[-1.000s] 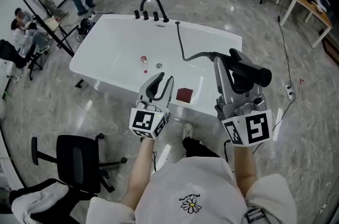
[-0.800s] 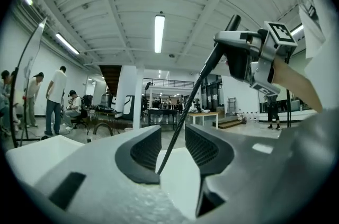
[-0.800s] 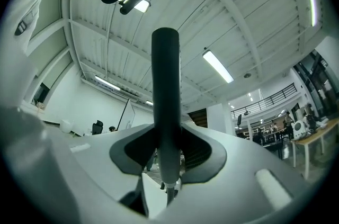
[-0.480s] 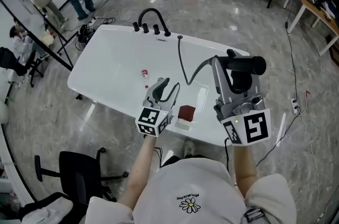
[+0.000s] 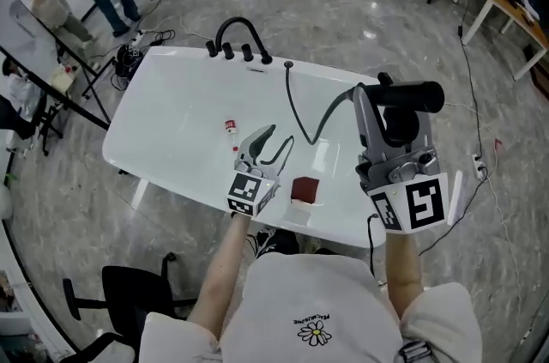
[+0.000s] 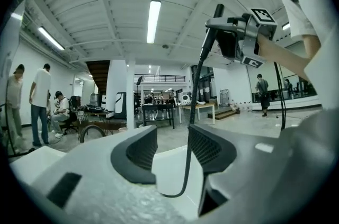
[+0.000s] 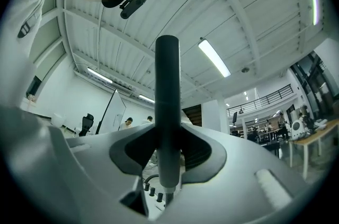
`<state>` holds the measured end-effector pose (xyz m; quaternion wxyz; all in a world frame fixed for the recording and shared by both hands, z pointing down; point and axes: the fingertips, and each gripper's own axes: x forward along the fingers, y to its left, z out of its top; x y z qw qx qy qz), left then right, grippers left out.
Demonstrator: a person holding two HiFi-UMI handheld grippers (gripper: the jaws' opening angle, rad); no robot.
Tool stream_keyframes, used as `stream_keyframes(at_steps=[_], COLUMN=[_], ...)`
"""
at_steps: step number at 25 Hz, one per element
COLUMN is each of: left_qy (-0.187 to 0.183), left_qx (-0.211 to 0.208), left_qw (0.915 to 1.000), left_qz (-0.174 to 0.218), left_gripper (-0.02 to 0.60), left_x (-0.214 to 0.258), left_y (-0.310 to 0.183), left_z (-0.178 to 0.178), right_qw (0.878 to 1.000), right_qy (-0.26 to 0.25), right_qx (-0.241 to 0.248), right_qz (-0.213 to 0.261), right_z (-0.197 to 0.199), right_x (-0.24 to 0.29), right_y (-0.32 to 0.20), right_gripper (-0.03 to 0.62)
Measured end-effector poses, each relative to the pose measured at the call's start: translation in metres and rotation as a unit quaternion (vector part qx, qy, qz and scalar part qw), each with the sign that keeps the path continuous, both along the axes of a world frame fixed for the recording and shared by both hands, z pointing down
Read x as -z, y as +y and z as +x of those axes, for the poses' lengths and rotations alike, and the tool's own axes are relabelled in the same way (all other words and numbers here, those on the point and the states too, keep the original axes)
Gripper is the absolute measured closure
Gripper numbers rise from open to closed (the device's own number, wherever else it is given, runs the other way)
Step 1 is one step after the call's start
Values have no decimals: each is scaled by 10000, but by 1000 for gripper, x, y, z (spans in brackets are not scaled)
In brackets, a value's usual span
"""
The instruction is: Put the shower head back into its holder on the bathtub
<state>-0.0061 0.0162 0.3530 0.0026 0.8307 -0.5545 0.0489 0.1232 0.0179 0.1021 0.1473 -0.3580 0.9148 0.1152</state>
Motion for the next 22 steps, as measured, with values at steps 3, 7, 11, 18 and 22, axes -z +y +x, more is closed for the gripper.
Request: stream_keyframes(at_steps=[3, 7, 11, 18, 22], left_qy=[-241, -278, 25, -120, 109], left_qx=[-326, -716, -508, -451, -244], left_qw=[9990, 9950, 9933, 9848, 9804], left_qz=[-183, -644, -1037, -1674, -1952], left_gripper=[399, 399, 399, 382, 347], left_x=[-29, -76, -129, -250, -311], left_y=[-33, -83, -147, -236, -279], left_z=[-21, -46, -95, -135, -149], right_qw=[9998, 9987, 9975, 9979, 9978], right_qy=[-8, -144, -221, 77, -36], right_qx=[-178, -493, -668, -638, -601], right_qz=[-27, -56, 91, -110, -291], right_z=[-20, -36, -63, -101, -108], right_x=[-3, 7, 3, -80, -124], right_y=[-24, -63, -101, -150, -176], right_gripper=[456, 456, 456, 456, 456])
